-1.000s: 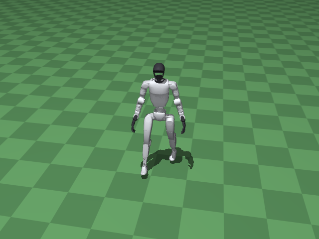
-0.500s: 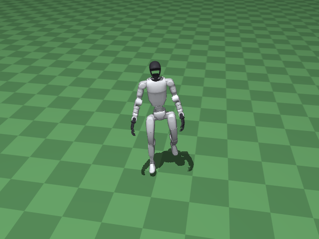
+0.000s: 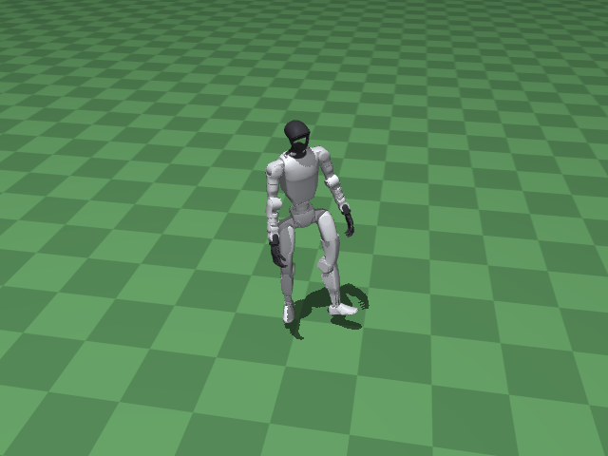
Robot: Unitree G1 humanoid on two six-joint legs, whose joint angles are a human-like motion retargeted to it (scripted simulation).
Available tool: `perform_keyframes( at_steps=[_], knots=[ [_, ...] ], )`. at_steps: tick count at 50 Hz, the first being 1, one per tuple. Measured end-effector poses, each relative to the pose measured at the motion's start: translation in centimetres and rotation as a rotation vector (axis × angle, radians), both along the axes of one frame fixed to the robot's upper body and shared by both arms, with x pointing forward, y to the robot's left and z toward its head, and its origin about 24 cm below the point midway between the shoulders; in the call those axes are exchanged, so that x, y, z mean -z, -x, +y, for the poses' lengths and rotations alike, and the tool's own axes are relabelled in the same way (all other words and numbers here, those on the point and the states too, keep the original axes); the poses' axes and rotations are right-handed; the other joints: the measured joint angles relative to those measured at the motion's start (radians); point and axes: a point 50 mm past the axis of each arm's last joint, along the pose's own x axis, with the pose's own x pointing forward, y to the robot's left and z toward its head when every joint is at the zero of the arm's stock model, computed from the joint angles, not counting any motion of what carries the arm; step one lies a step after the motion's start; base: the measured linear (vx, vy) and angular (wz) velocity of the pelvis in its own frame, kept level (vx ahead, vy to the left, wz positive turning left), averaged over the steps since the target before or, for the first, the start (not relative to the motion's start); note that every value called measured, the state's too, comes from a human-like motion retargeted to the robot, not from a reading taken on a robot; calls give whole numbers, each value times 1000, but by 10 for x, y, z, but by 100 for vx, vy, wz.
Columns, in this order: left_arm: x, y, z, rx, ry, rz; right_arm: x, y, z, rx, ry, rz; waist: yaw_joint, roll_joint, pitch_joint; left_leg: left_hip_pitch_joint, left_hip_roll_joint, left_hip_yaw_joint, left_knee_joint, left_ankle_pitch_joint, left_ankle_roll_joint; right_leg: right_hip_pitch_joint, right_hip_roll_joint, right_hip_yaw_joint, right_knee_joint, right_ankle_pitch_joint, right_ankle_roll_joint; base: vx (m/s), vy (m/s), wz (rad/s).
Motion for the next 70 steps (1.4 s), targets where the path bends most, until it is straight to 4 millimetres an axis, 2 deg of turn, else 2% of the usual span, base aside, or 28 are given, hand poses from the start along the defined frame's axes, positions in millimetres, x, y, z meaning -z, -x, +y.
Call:
perform_keyframes(
  at_steps=[2,6,8,10,12,13,15,16,17,18,19,26,27,29,30,35,37,40,43,48,53,55,56,57,58,59,65,70],
  knots=[
    [4,11,-4,26,8,44,1,0,2,20,5,-7,-23,13,-26,-38,6,-45,0,3,-30,6,-1,-57,4,-13,0,17,13,107],
    [6,19,-5,11,0,39,-1,-7,11,-20,-15,-51,43,-22,-26,-19,8,-2,0,-26,29,16,-17,-45,-1,-20,0,20,4,-2],
    [6,16,-6,-64,45,26,-2,-11,12,-75,11,-22,63,-28,-9,6,8,55,0,-41,14,32,-21,-59,11,-35,0,21,9,25],
    [6,21,-6,-32,31,33,-4,-16,14,-74,6,-56,73,-33,-25,15,7,126,0,-56,41,37,-19,-78,6,-36,0,22,11,53],
    [7,20,-8,-62,59,38,-4,-17,14,-102,24,-32,71,-35,-16,34,0,160,0,-59,19,60,-25,-115,26,-54,0,25,16,77],
    [7,22,-8,-8,30,48,-6,-20,14,-81,8,-66,68,-38,-24,36,-5,175,0,-60,37,65,-29,-130,30,-56,0,28,19,82],
    [9,25,-10,-60,75,64,-3,-15,12,-112,30,-11,68,-36,-19,59,-14,181,0,-57,8,99,-43,-168,53,-73,0,33,24,87],
    [9,26,-9,-29,57,74,-2,-12,11,-114,37,-4,65,-43,-20,68,-30,166,0,-51,31,115,-56,-168,65,-56,0,38,24,352],
    [6,17,-8,-10,32,29,-2,-13,12,-104,30,-10,-27,-37,-18,49,-74,7,2,-24,59,176,38,245,21,44,-96,43,11,1096],
    [-6,-11,-5,-18,0,-124,-4,-19,16,-70,-6,-41,-296,-6,-10,-24,-176,-442,7,43,95,329,344,1481,-136,308,-382,43,-4,1321],
    [-10,-20,-2,-38,-9,-183,-6,-23,19,-67,-22,-54,-395,8,-8,-46,-207,-602,9,69,105,384,454,1894,-189,394,-471,41,-14,1051],
    [-17,-24,9,-49,-40,-235,-3,-18,24,-107,-50,-68,-363,-31,-31,-9,-231,-671,12,95,111,426,451,1894,-190,294,-372,35,-6,77],
    [-17,-24,9,-52,-42,-246,-3,-16,24,-107,-53,-78,-351,-35,-38,-2,-232,-676,13,98,112,434,454,1894,-190,274,-386,39,-3,20],
    [-20,-24,12,-107,-21,-290,-4,-14,22,-108,-50,-103,-323,-30,-48,14,-221,-685,14,115,113,455,480,1894,-190,235,-500,23,1,19],
    [-20,-24,13,-158,6,-306,-3,-11,20,-129,-36,-87,-315,-21,-49,17,-206,-696,16,130,106,450,500,1894,-190,202,-524,18,3,51],
    [-22,-21,22,-192,17,-312,-6,-11,11,-83,-15,-123,-346,48,-70,27,-160,-822,15,148,43,430,571,1894,-190,-51,-514,22,0,121],
    [-25,-24,25,-181,2,-332,-9,-15,9,-60,-15,-161,-415,90,-99,-23,-152,-928,28,182,27,348,619,1894,-190,-132,-471,-15,-4,262],
    [-29,-29,29,-166,-18,-356,-13,-20,9,-30,-22,-208,-514,157,-149,-105,-135,-1065,44,211,7,206,661,1894,-190,-173,-403,-3,-9,221],
    [-29,-32,28,-151,-22,-348,-12,-18,7,6,-25,-211,-559,193,-175,-127,-130,-1158,55,189,9,141,637,1894,-189,-64,-395,46,-19,148],
    [-33,-48,22,-133,-29,-377,-8,-7,1,86,-14,-182,-697,187,-141,-69,-173,-1358,111,113,12,133,539,1894,-187,193,-512,56,-28,204],
    [-49,-77,23,-149,-34,-481,-4,-7,14,2,-20,-132,-739,167,-100,-41,-131,-1440,121,98,3,-6,421,1894,-186,263,-524,1,-10,91],
    [-52,-86,22,-128,-45,-473,1,-3,18,-52,-10,-63,-771,168,-48,23,-76,-1506,105,47,0,15,391,1894,-184,298,-524,74,-40,-352],
    [-35,-70,16,-48,-58,-281,7,10,14,-70,7,20,-409,67,-16,214,-102,-987,88,-46,-1,-55,261,1271,-118,112,-345,74,-32,-1450],
    [-25,-58,12,8,-69,-145,11,20,11,-79,19,75,-155,3,10,350,-117,-629,74,-111,-6,-127,159,713,-54,8,-214,45,-11,-1549],
    [-23,-58,8,25,-51,-123,10,20,10,-71,15,75,-116,13,25,376,-113,-596,67,-117,-23,-201,113,285,4,70,-181,33,2,-652],
    [-24,-62,4,46,-42,-120,10,20,7,-74,18,77,-114,17,34,391,-114,-602,62,-120,-29,-232,95,150,5,94,-162,24,3,1],
    [-27,-77,-14,165,-43,-151,6,19,-4,-122,64,84,-159,31,79,471,-112,-686,47,-148,-37,-234,95,201,-189,92,-84,28,-1,63],
    [-22,-71,-21,234,-53,-111,5,22,-12,-121,91,102,-172,43,85,512,-103,-722,43,-174,-42,-235,85,133,-190,7,-45,33,-5,46]
  ],
)
